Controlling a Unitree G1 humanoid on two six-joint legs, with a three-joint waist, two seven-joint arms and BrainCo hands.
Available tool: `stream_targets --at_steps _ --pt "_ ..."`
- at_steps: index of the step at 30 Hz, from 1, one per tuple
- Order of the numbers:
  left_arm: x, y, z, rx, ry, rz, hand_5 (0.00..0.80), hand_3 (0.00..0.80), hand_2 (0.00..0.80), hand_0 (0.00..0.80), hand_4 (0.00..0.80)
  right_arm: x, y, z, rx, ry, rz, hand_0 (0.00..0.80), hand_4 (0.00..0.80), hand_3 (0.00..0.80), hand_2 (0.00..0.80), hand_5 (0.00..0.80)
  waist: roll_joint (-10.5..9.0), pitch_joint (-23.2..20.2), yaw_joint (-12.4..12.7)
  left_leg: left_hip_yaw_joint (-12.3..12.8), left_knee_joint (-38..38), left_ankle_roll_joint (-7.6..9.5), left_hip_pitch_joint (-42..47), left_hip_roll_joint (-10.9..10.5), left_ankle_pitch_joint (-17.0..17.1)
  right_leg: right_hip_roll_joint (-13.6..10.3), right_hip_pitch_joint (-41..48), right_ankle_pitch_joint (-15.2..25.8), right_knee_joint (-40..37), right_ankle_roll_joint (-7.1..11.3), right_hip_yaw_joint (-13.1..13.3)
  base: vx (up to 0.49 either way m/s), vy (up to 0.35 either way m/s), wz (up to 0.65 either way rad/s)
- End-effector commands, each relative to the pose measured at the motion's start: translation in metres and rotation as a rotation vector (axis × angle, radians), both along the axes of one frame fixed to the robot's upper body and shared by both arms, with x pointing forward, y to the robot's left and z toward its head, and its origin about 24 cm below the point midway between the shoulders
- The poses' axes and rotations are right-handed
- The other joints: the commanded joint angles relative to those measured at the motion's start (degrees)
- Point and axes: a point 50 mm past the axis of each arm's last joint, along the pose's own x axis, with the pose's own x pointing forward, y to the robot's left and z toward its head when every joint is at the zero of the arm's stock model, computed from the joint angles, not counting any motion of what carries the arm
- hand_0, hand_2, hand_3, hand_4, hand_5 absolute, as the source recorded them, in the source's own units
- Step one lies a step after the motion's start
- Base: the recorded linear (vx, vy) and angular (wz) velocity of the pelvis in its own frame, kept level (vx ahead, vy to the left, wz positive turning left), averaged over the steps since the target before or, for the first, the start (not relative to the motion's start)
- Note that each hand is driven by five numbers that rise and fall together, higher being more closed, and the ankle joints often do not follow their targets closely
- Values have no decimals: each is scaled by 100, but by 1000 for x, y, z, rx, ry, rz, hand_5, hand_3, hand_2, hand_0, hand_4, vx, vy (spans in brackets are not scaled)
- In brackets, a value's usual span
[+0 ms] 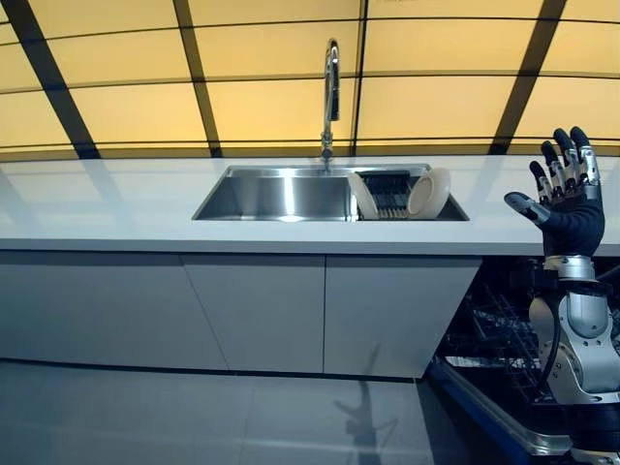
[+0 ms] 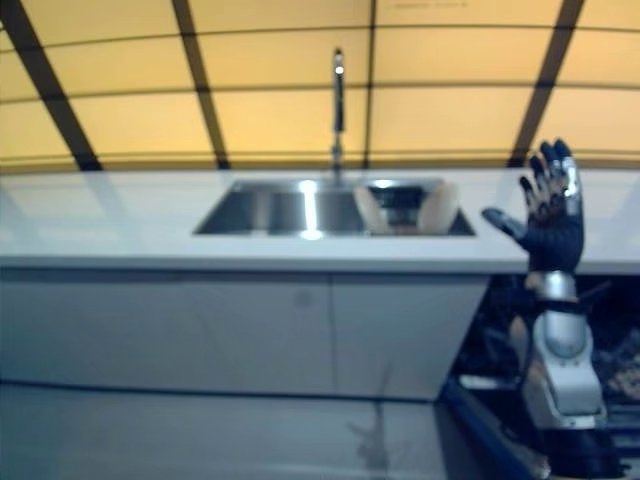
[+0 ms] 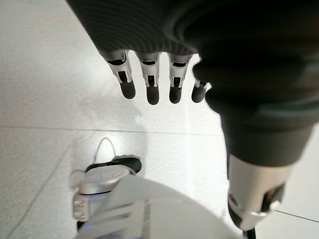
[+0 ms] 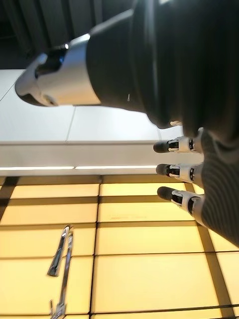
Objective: Take plates into dishwasher
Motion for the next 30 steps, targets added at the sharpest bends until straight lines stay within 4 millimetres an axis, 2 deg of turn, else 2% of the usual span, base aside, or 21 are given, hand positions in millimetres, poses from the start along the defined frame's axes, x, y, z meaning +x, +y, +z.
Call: stream_targets --at_steps 1,3,5,6,7,10,11,12,13,15,16,18,19,20,21,22,23,24,26,30 --pt "2 9 4 24 -40 4 0 0 0 0 0 1 3 24 -49 -95 18 0 0 0 0 0 -66 -178 335 125 -1533 22 -848 -220 1916 306 1169 -26 -602 -129 -337 331 105 12" --pt "-1 10 4 23 -30 7 0 0 0 0 0 1 2 22 -52 -86 20 0 0 0 0 0 -57 -181 362 187 -1488 34 -935 -224 1943 300 1236 -112 -562 -143 -324 326 127 -2" --pt "-8 14 3 32 6 24 0 0 0 0 0 1 -1 17 -45 -71 28 0 0 0 0 0 -140 -248 446 65 -1264 244 -1001 -403 1514 123 1393 -386 -352 -64 -227 491 241 -30" --pt "-9 14 2 34 12 25 0 0 0 0 0 0 -2 16 -43 -70 28 0 0 0 0 0 -161 -261 451 39 -1224 285 -992 -437 1453 72 1405 -398 -292 -28 -227 397 210 -46" --pt "-13 16 2 41 30 26 0 0 0 0 0 -2 -5 10 -41 -59 21 0 0 0 0 0 -248 -307 454 -48 -1041 423 -981 -563 1279 -111 1419 -263 -87 125 -212 323 176 -51" --pt "-12 19 3 42 18 26 0 0 0 0 0 -7 -11 1 -14 -26 12 0 0 0 0 0 -449 -430 452 -17 -686 732 -992 -799 991 -518 1401 486 599 465 -170 343 224 -26" --pt "-8 20 4 40 4 14 0 0 0 0 0 -8 -14 -5 -4 -5 -3 0 0 0 0 0 -521 -500 449 -4 -649 871 -925 -935 914 -799 1286 1340 1460 629 -144 275 219 -16" --pt "-7 20 5 39 -1 10 0 0 0 0 0 -9 -15 -6 1 0 -5 0 0 0 0 0 -505 -526 454 -2 -655 890 -920 -929 918 -808 1232 1486 1553 648 -122 405 385 -24" --pt "1 22 7 38 -24 -21 0 0 0 0 0 -8 -14 -13 19 23 -2 0 0 0 0 0 -317 -565 365 16 -712 1034 -667 -888 790 -903 675 2042 3236 735 -41 375 382 -26" --pt "12 22 8 37 -52 -47 0 0 0 0 0 -4 -13 -17 18 51 -6 0 0 0 0 0 -98 -495 205 35 -744 1096 -360 -801 654 -771 -326 2259 4350 709 31 326 366 1" --pt "20 21 10 37 -71 -51 0 0 0 0 0 -1 -12 -17 18 58 0 0 0 0 0 0 -6 -420 121 40 -753 1113 -198 -770 606 -755 -918 2184 4602 645 29 247 212 2" --pt "39 20 14 37 -118 -50 0 0 0 0 0 4 -13 -15 17 65 -25 0 0 0 0 0 28 -303 20 -31 -837 1112 31 -786 563 -782 -1360 1826 4041 491 -180 288 38 -19" --pt "45 20 16 38 -137 -51 0 0 0 0 0 6 -15 -12 18 64 -35 0 0 0 0 0 -2 -270 -22 -66 -896 1083 105 -807 541 -801 -1399 1802 3378 466 -345 363 -158 1" --pt "52 21 18 42 -157 -55 0 0 0 0 0 8 -18 -8 18 56 -53 0 0 0 0 0 -124 -216 -71 -107 -986 1031 271 -904 434 -878 -1446 1752 2350 499 -510 368 -206 20" --pt "56 22 19 44 -163 -58 0 0 0 0 0 9 -20 -6 22 53 -69 0 0 0 0 0 -160 -190 -117 -169 -1052 991 372 -918 391 -867 -1394 1793 1686 507 -626 344 -215 17" --pt "58 23 20 45 -165 -60 0 0 0 0 0 9 -22 -5 23 51 -81 0 0 0 0 0 -194 -178 -133 -198 -1086 970 441 -945 343 -869 -1378 1771 1351 529 -671 401 -279 26" --pt "59 25 21 53 -155 -69 0 0 0 0 0 10 -25 -5 32 43 -112 0 0 0 0 0 -269 -140 -193 -347 -1164 872 632 -958 218 -704 -1148 1696 271 579 -677 573 -342 29" --pt "54 26 19 63 -122 -66 0 0 0 0 0 11 -27 -4 34 43 -143 0 0 0 0 0 -310 -123 -307 -491 -1235 818 848 -1007 159 -524 -1139 1941 -596 699 -558 546 -310 32" --pt "47 27 16 72 -92 -64 0 0 0 0 0 10 -28 -1 27 40 -164 0 0 0 0 0 -271 -84 -382 -596 -1275 819 1009 -982 142 -434 -1223 2097 -768 720 -486 353 -153 22" --pt "28 35 13 102 -6 -48 0 0 0 0 0 8 -31 10 14 23 -225 0 0 0 0 0 -227 -71 -484 -778 -1182 871 1192 -880 -73 -387 -1458 2093 -677 701 -257 337 -206 37"
